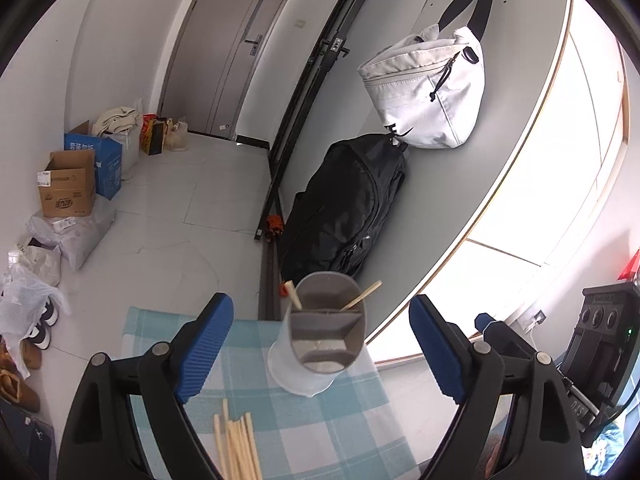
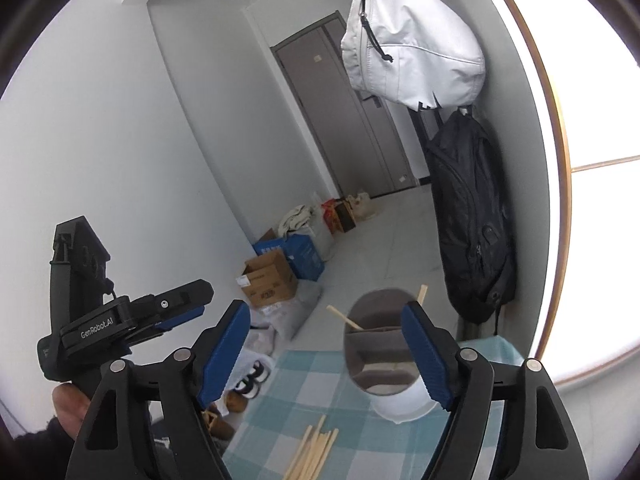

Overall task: Organize utensils
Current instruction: 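Lower the open right tool back to the chopstick pile, then close the right tool on another chopstick and lift it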

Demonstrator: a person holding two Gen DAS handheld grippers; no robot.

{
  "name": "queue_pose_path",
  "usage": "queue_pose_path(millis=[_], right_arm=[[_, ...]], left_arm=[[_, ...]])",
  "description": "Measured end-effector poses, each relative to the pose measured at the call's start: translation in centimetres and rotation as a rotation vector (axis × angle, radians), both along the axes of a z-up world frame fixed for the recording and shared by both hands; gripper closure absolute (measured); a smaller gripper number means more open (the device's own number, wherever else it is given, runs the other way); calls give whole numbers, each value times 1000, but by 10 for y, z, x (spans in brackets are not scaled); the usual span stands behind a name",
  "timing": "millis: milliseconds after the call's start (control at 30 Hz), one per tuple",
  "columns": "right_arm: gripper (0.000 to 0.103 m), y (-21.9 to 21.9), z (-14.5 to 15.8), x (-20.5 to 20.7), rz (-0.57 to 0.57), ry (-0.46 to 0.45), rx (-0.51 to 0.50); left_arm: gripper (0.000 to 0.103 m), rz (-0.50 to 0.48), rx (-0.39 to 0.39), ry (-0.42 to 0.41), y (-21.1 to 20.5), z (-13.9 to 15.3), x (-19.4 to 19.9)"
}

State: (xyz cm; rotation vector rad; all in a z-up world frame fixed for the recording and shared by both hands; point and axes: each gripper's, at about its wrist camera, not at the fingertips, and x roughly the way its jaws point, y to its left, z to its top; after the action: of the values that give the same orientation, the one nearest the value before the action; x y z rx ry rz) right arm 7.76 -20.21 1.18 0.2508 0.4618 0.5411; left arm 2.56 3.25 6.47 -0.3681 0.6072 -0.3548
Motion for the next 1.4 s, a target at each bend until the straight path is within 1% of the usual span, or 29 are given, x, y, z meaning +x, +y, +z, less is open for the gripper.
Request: queue_pose_path(millis=[33,100,167,233,333,533,600,667,700,733,767,833,867,900,933,967,1000,1067,1133,1200,1233,1400], right_arm=[[18,4,-5,-2,7,8,-9],[17,10,-14,-4,21,29,-21],[17,17,-27,-2,44,68,-35],[16,25,-38,-3,61,98,-52],[15,39,-61,-2,87,147,-94],[15,73,-114,12,139,291,-193],[19,86,-131,17,163,341,-227],[26,103,-148,26,189,403,-279],[31,109,-154,31,206,433,-290],[41,118,-163,39,238,490,-302],[49,126,-171,47,264,540,-313],[53,138,-183,59,290,617,-345],[61,144,-189,66,292,650,-371],[65,150,-195,73,294,678,-391],[67,156,-201,79,300,710,-409],[68,162,-205,84,305,738,-429],[68,166,-209,87,308,758,-444],[71,173,-215,95,320,786,-467],[73,178,-219,101,303,810,-507],[79,179,-225,107,277,837,-545],[82,180,-226,108,275,849,-553],[83,193,-233,110,279,861,-634]], left_arm=[[17,10,2,-10,3,-3,-4],[16,44,20,-30,9,-9,-15],[15,98,48,-49,16,-20,-23],[11,135,82,-39,20,-30,-24],[10,172,114,-28,26,-49,-27],[10,239,116,44,50,-90,-18],[10,250,133,56,57,-100,-18],[10,268,166,71,66,-110,-15],[10,278,179,83,71,-114,-16],[10,288,185,101,77,-120,-16],[10,298,175,124,83,-124,-13],[10,312,147,176,94,-132,-8],[10,314,135,196,99,-136,-6],[10,318,128,211,101,-138,-5],[10,329,118,226,105,-140,-4],[10,329,109,227,108,-140,-4],[10,327,113,225,109,-140,-3],[10,329,119,224,110,-137,-5],[10,324,101,225,111,-136,-6],[10,323,91,233,112,-136,-7],[10,323,85,236,113,-137,-6],[10,327,54,252,120,-139,-7]])
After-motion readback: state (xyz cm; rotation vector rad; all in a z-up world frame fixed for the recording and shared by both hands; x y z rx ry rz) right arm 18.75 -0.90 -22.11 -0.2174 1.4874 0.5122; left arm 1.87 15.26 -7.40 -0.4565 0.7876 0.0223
